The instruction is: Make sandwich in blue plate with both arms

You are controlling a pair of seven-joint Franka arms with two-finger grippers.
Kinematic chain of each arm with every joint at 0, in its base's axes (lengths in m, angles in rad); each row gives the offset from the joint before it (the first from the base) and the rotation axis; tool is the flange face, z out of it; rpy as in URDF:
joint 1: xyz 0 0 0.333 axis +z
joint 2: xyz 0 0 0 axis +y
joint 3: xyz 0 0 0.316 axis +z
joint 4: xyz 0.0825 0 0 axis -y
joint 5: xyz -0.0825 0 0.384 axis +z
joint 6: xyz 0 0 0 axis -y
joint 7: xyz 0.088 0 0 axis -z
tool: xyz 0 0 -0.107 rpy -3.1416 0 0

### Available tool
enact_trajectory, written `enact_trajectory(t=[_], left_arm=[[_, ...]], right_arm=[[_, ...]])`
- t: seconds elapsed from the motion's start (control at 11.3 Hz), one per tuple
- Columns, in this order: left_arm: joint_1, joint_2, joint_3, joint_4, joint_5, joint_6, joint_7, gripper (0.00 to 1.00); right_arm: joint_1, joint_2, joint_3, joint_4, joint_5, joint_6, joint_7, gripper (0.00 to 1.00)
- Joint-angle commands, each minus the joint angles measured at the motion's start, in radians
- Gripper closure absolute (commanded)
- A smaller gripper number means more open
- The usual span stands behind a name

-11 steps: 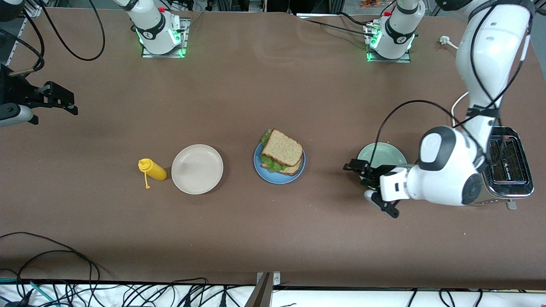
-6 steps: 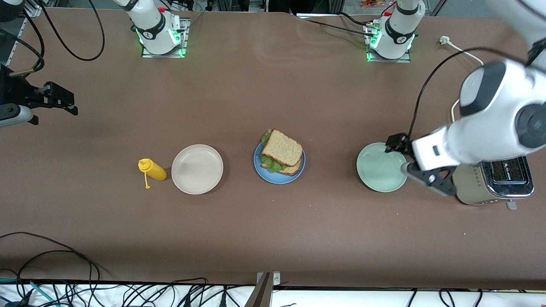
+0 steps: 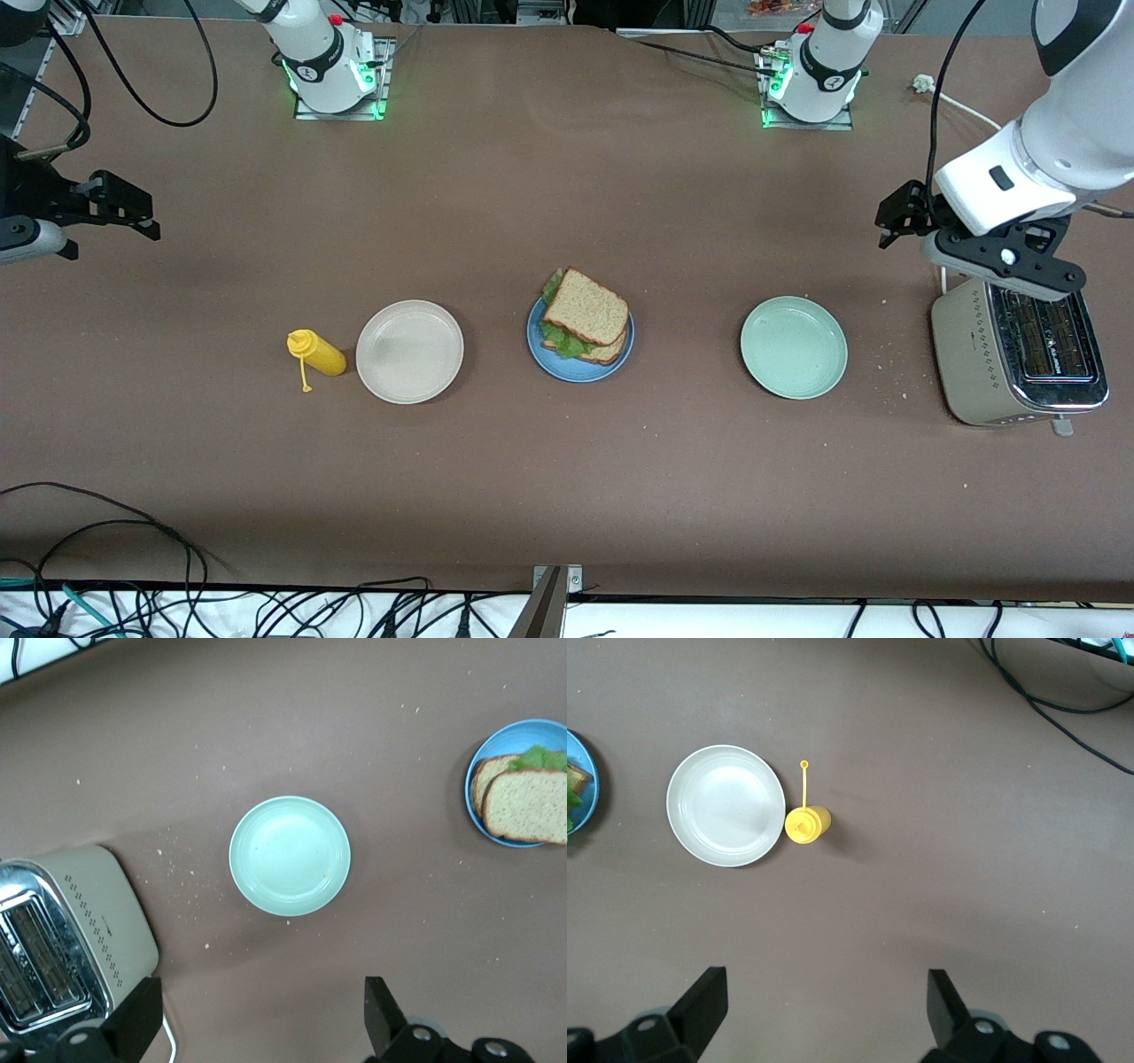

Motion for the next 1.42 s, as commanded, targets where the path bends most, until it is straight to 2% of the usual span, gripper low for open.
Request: enact_trajectory(t=[0.0,0.18,0.35,1.06,1.33], left_arm=[[0.009,-0.142,0.016,-0.211,-0.008,0.152,-0.021,0.0],[0.055,-0.158,0.016,-0.222,-0.105,0.153,-0.022,0.0],[0.044,-0.173,0.019,-0.224,-0.044,0.141,-0.038,0.0],[0.075,-0.141,0.019,-0.181,-0.039,0.075,-0.045,0.0],[0.078,-0.142,0.019,-0.175,-0.038,0.07,-0.177,0.0]], right_arm=[[-0.018,-0.001,0.001,0.012,0.018,-0.005,-0.006,0.0],[-0.017,-0.001,0.002,0.012,0.018,-0.005,-0.006,0.0],[-0.018,-0.001,0.001,0.012,0.018,-0.005,-0.006,0.0],[-0.018,-0.001,0.001,0.012,0.018,-0.005,-0.006,0.0],[-0.017,-0.001,0.001,0.012,0.018,-0.005,-0.006,0.0]])
